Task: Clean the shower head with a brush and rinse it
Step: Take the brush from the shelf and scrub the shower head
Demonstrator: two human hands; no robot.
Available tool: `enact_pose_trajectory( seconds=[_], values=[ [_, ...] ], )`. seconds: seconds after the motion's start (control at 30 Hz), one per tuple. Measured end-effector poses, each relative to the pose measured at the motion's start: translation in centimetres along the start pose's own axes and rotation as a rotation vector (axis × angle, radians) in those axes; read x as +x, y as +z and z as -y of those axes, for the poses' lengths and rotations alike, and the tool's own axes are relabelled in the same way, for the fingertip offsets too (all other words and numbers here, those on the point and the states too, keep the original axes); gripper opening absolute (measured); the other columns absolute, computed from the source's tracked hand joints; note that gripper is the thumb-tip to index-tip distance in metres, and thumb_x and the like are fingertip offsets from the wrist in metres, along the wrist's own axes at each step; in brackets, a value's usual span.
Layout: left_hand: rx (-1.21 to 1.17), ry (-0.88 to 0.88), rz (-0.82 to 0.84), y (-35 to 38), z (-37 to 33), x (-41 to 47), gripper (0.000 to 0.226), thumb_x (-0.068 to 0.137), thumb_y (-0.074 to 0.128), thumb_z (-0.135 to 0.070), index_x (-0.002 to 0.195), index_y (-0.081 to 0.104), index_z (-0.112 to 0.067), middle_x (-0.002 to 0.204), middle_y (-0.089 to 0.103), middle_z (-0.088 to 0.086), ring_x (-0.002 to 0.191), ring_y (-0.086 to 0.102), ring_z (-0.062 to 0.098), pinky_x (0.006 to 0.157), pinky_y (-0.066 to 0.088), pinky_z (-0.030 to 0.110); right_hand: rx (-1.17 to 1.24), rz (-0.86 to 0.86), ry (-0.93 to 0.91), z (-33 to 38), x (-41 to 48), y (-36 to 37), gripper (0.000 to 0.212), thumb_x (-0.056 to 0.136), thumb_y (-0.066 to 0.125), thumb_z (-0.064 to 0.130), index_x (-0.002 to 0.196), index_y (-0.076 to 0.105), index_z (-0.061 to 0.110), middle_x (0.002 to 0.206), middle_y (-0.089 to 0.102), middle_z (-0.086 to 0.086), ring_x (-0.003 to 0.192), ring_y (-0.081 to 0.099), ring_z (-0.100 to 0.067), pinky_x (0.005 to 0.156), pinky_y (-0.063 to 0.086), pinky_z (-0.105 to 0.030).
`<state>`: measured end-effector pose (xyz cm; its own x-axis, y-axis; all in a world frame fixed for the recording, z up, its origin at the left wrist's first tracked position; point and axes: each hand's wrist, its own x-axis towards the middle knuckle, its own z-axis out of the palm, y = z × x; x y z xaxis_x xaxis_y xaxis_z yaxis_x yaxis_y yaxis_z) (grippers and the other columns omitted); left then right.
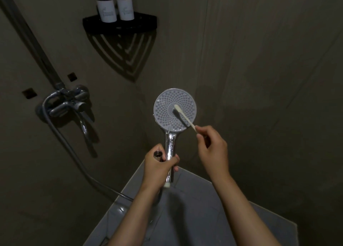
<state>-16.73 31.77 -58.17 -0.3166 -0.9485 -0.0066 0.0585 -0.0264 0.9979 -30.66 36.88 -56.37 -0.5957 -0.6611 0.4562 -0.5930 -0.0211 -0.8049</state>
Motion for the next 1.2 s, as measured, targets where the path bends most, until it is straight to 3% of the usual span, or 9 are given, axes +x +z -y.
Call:
enact_pose_trajectory(
  seconds=[0.1,0.23,0.33,0.47,0.6,0.7,0.9,1.07,1.2],
  values=[
    [-0.007,0.013,-0.004,0.0,-0.1,-0.1,0.046,0.075,0.066,0.013,0.06,0.032,-0.015,0.058,0.049,0.02,0.04,0.057,0.021,0.043,0.041,0.021,-0.039,-0.06,0.037,-0.7,0.0,-0.2,0.015,0.087,0.059,0.006,0.096,0.066,0.015,0.094,0.067,0.001,0.081,0.064,-0.014,0.071,0.054,-0.038],
    [-0.005,0.017,-0.004,0.0,-0.1,-0.1,0.046,0.075,0.067,0.013,0.06,0.032,-0.015,0.058,0.05,0.019,0.04,0.057,0.02,0.043,0.04,0.021,-0.052,-0.136,0.084,-1.3,0.3,-0.9,0.015,0.087,0.058,0.006,0.096,0.066,0.015,0.093,0.068,-0.002,0.082,0.064,-0.019,0.072,0.054,-0.041],
    [-0.004,0.005,0.002,0.1,-0.1,-0.2,0.046,0.075,0.066,0.013,0.06,0.033,-0.016,0.055,0.053,0.014,0.041,0.058,0.019,0.044,0.041,0.022,-0.056,-0.156,0.1,-1.3,0.0,-1.0,0.015,0.088,0.058,0.006,0.095,0.066,0.016,0.093,0.067,-0.001,0.082,0.064,-0.018,0.071,0.053,-0.037],
    [0.006,0.006,0.01,0.1,0.0,-0.3,0.047,0.075,0.067,0.01,0.06,0.033,-0.017,0.06,0.053,0.02,0.042,0.058,0.019,0.047,0.041,0.024,-0.045,-0.175,0.115,-1.4,-0.3,-1.1,0.015,0.088,0.057,0.006,0.097,0.065,0.015,0.094,0.067,-0.001,0.083,0.063,-0.016,0.071,0.053,-0.036],
    [-0.006,-0.005,0.007,0.1,0.2,-0.3,0.047,0.075,0.067,0.011,0.06,0.033,-0.017,0.06,0.052,0.02,0.042,0.058,0.02,0.047,0.041,0.024,0.094,-0.165,0.126,-1.2,-0.3,-1.2,0.015,0.088,0.057,0.002,0.097,0.065,0.011,0.1,0.068,-0.001,0.093,0.064,-0.014,0.081,0.053,-0.029],
    [-0.026,-0.003,-0.004,0.3,0.3,-0.3,0.047,0.075,0.067,0.011,0.06,0.032,-0.016,0.055,0.048,0.016,0.04,0.056,0.02,0.045,0.039,0.022,0.124,-0.094,0.081,-0.6,-0.6,-0.6,0.015,0.087,0.058,0.002,0.094,0.066,0.012,0.098,0.069,0.0,0.091,0.064,-0.008,0.079,0.05,-0.02],
    [-0.056,-0.001,0.003,0.4,-0.1,-0.4,0.045,0.075,0.065,0.014,0.062,0.032,-0.014,0.047,0.054,0.004,0.039,0.055,0.019,0.043,0.041,0.02,-0.002,-0.059,0.083,-1.0,-1.0,0.5,0.012,0.087,0.059,0.008,0.093,0.065,0.017,0.098,0.07,0.005,0.086,0.066,-0.014,0.073,0.055,-0.041],
    [-0.113,-0.032,-0.022,0.4,-0.1,-0.2,0.048,0.075,0.065,0.014,0.059,0.031,-0.017,0.053,0.051,0.013,0.039,0.053,0.018,0.041,0.041,0.022,-0.082,-0.124,0.12,-1.4,-1.0,-0.5,0.013,0.087,0.059,0.008,0.093,0.065,0.018,0.099,0.07,0.006,0.087,0.066,-0.015,0.073,0.055,-0.041],
    [-0.108,-0.035,-0.01,0.5,-0.1,-0.3,0.047,0.075,0.063,0.017,0.06,0.031,-0.014,0.046,0.055,0.001,0.039,0.052,0.018,0.041,0.042,0.02,-0.107,-0.165,0.132,-1.8,-1.2,-0.8,0.012,0.087,0.059,0.008,0.092,0.065,0.017,0.098,0.07,0.005,0.087,0.066,-0.017,0.073,0.054,-0.04]
  ],
)
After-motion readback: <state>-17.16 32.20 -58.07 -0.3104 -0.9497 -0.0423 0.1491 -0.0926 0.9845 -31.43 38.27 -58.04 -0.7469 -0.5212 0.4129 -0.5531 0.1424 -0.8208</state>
